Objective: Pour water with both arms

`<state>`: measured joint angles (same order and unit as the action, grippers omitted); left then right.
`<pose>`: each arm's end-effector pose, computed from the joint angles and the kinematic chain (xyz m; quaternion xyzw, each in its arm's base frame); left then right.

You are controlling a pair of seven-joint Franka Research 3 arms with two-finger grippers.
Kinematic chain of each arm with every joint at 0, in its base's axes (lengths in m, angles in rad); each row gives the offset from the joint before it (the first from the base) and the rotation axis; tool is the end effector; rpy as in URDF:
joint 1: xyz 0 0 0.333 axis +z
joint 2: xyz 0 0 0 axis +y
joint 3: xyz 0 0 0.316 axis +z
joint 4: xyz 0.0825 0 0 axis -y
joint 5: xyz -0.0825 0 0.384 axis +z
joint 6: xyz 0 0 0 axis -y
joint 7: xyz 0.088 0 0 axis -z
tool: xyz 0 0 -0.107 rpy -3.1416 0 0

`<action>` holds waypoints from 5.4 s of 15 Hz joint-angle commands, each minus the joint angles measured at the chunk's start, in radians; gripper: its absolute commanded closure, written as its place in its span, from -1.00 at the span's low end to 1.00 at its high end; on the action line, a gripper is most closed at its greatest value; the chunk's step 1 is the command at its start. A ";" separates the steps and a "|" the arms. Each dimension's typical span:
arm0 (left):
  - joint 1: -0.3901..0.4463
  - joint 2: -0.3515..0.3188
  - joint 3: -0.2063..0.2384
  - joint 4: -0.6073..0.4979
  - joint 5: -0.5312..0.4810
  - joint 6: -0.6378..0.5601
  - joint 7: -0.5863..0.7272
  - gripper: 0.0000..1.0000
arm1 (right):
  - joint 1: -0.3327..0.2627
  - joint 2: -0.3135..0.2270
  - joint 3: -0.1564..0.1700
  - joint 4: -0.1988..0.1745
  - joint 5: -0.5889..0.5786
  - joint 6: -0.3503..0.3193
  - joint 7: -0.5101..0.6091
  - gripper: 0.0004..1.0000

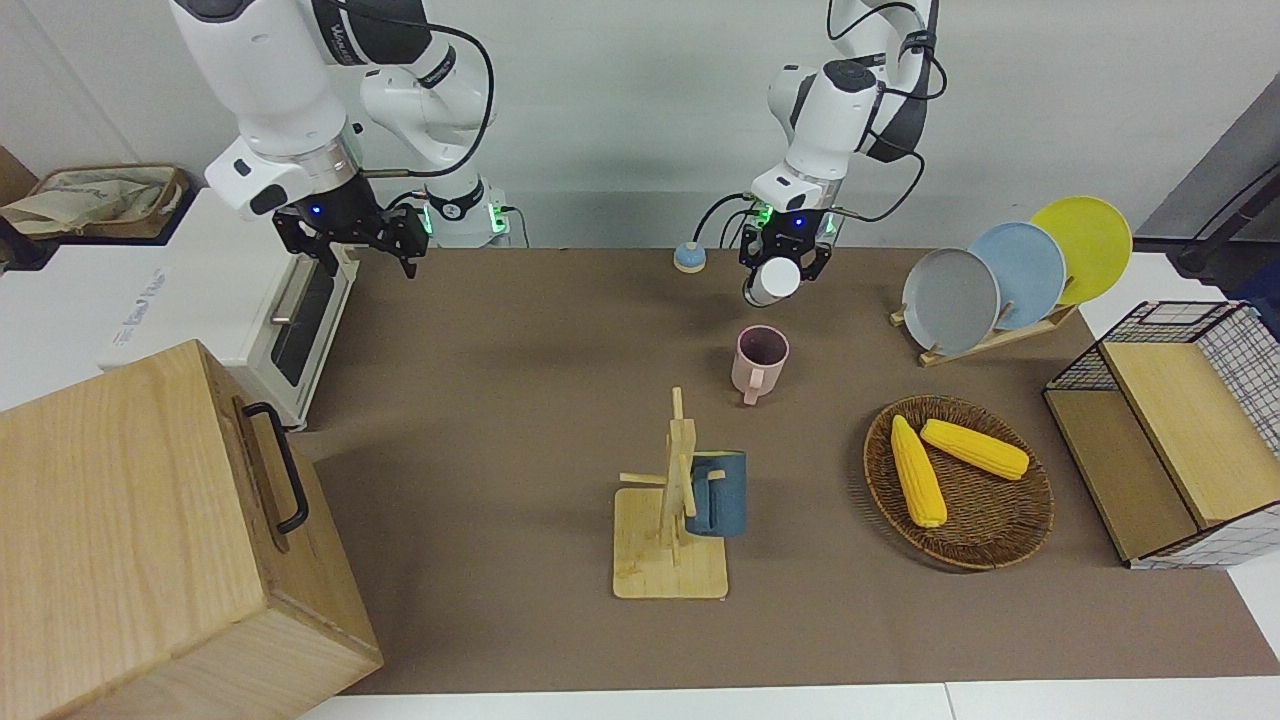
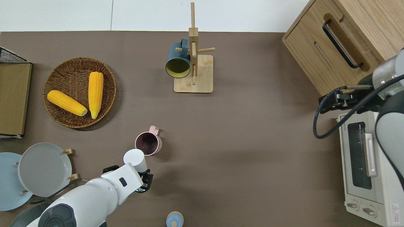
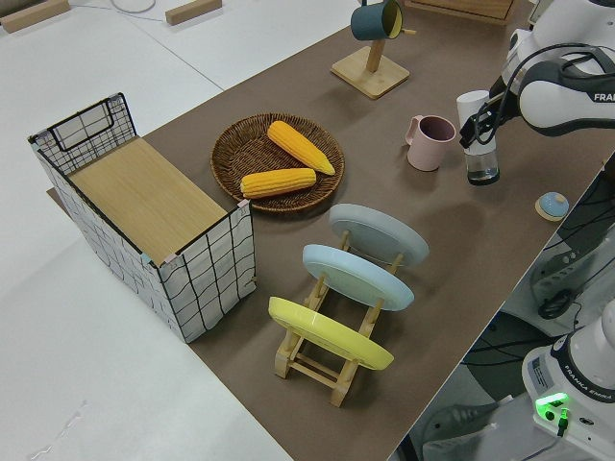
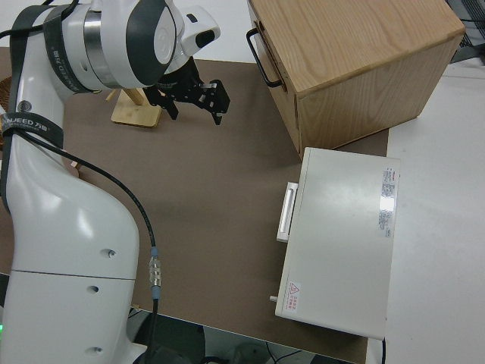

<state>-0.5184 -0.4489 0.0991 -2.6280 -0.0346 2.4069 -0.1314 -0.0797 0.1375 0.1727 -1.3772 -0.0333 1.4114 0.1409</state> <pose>0.3738 -0.1673 0.4165 0.9841 -0.1335 0.0985 0.0641 0.5783 0.0421 0.6242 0.9984 -0.0259 -0.0497 0.0106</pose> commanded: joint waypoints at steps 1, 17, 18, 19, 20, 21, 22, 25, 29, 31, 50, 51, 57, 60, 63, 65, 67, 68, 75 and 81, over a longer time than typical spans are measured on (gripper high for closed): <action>-0.012 0.035 0.013 0.045 -0.013 -0.038 0.004 1.00 | -0.047 -0.027 0.018 -0.031 0.007 -0.003 -0.021 -0.98; -0.002 0.236 0.027 0.307 -0.014 -0.356 0.044 1.00 | -0.051 -0.032 0.025 0.009 0.021 -0.002 -0.021 -0.98; -0.002 0.236 0.027 0.312 -0.014 -0.368 0.044 1.00 | -0.051 -0.032 0.025 0.009 0.021 -0.003 -0.023 -0.98; 0.000 0.234 0.027 0.312 -0.014 -0.382 0.044 1.00 | -0.051 -0.032 0.027 0.009 0.021 -0.003 -0.021 -0.98; 0.000 0.234 0.027 0.313 -0.014 -0.391 0.044 1.00 | -0.049 -0.032 0.025 0.009 0.021 -0.003 -0.021 -0.98; -0.002 0.234 0.027 0.313 -0.014 -0.393 0.044 1.00 | -0.049 -0.032 0.027 0.009 0.023 -0.003 -0.023 -0.98; -0.002 0.236 0.027 0.313 -0.013 -0.393 0.046 1.00 | -0.049 -0.032 0.027 0.009 0.021 -0.003 -0.023 -0.98; -0.002 0.234 0.027 0.321 -0.013 -0.422 0.044 1.00 | -0.051 -0.032 0.027 0.009 0.021 -0.003 -0.023 -0.98; 0.000 0.236 0.028 0.333 -0.013 -0.443 0.044 1.00 | -0.051 -0.032 0.025 0.009 0.021 -0.003 -0.023 -0.98; 0.000 0.234 0.028 0.335 -0.013 -0.445 0.044 1.00 | -0.051 -0.033 0.027 0.009 0.021 -0.003 -0.023 -0.98; -0.003 0.233 0.027 0.356 -0.005 -0.503 0.044 1.00 | -0.051 -0.032 0.025 0.009 0.021 -0.003 -0.023 -0.98; -0.003 0.230 0.028 0.356 -0.007 -0.503 0.044 1.00 | -0.051 -0.032 0.027 0.009 0.021 -0.003 -0.023 -0.98; 0.000 0.113 0.039 0.243 -0.014 -0.327 0.044 1.00 | -0.051 -0.033 0.025 0.009 0.021 -0.003 -0.023 -0.98; 0.000 0.065 0.034 0.151 -0.013 -0.179 0.046 1.00 | -0.051 -0.032 0.025 0.009 0.023 -0.003 -0.023 -0.98; 0.001 0.029 0.037 0.082 -0.004 -0.109 0.047 1.00 | -0.051 -0.032 0.025 0.009 0.023 -0.003 -0.023 -0.98; 0.053 0.029 0.039 0.089 -0.001 -0.107 0.046 1.00 | -0.051 -0.032 0.027 0.009 0.021 -0.003 -0.023 -0.98; 0.110 0.030 0.040 0.115 0.036 -0.104 0.049 1.00 | -0.051 -0.032 0.027 0.009 0.023 -0.003 -0.023 -0.98; 0.139 0.039 0.040 0.140 0.053 -0.104 0.049 1.00 | -0.051 -0.033 0.027 0.009 0.023 -0.003 -0.023 -0.98; 0.348 0.200 0.042 0.460 0.116 -0.101 0.094 1.00 | -0.051 -0.033 0.025 0.009 0.021 -0.002 -0.021 -0.98; 0.489 0.349 0.044 0.735 0.095 -0.101 0.212 1.00 | -0.051 -0.032 0.025 0.009 0.021 -0.002 -0.023 -0.98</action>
<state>-0.0951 -0.1855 0.1498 -2.0529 0.0610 2.3122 0.0214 -0.1149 0.1133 0.1908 -1.3636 -0.0253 1.4083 0.1399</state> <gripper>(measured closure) 0.366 0.004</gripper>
